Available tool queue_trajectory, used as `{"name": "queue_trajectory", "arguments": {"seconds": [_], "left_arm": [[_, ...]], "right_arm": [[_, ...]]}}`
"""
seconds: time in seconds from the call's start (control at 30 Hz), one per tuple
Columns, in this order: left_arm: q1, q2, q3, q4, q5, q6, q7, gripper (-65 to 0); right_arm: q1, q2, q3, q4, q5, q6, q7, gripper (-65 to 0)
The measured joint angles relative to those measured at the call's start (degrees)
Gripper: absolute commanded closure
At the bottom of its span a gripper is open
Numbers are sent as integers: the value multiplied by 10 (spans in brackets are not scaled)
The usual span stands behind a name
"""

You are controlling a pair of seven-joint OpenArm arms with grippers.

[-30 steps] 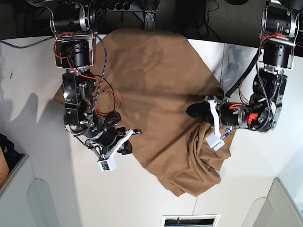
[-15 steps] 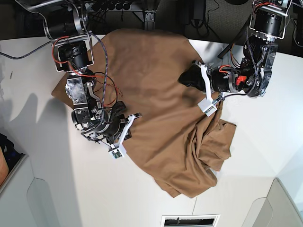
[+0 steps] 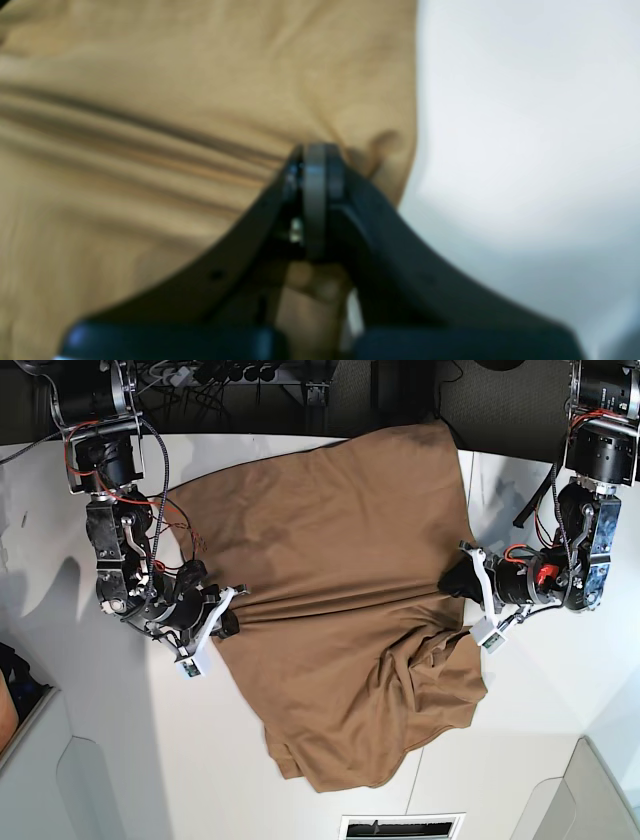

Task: Layout the t-shirt on the table in an organized manner, then fold the t-shirt properly
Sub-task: 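Hold the shirt with both grippers and lift it off the table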

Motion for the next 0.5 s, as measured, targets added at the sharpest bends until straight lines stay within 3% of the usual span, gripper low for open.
{"name": "queue_trajectory", "arguments": {"seconds": [0.1,0.37,0.43,0.5], "left_arm": [[-39,1,0,-53,5,0,-14,-20],[-116,27,0,-119,40,7,1,-20],[-123,24,0,-119,20,7,29,-20],[-130,10,0,-108,-46,12,62,-21]], "right_arm": [[-47,-2,1,52,26,4,-4,0],[-138,-39,1,170,2,-6,-16,0],[-138,-52,3,174,-23,-16,-15,0],[-132,-66,9,174,-51,-33,-5,0]]}}
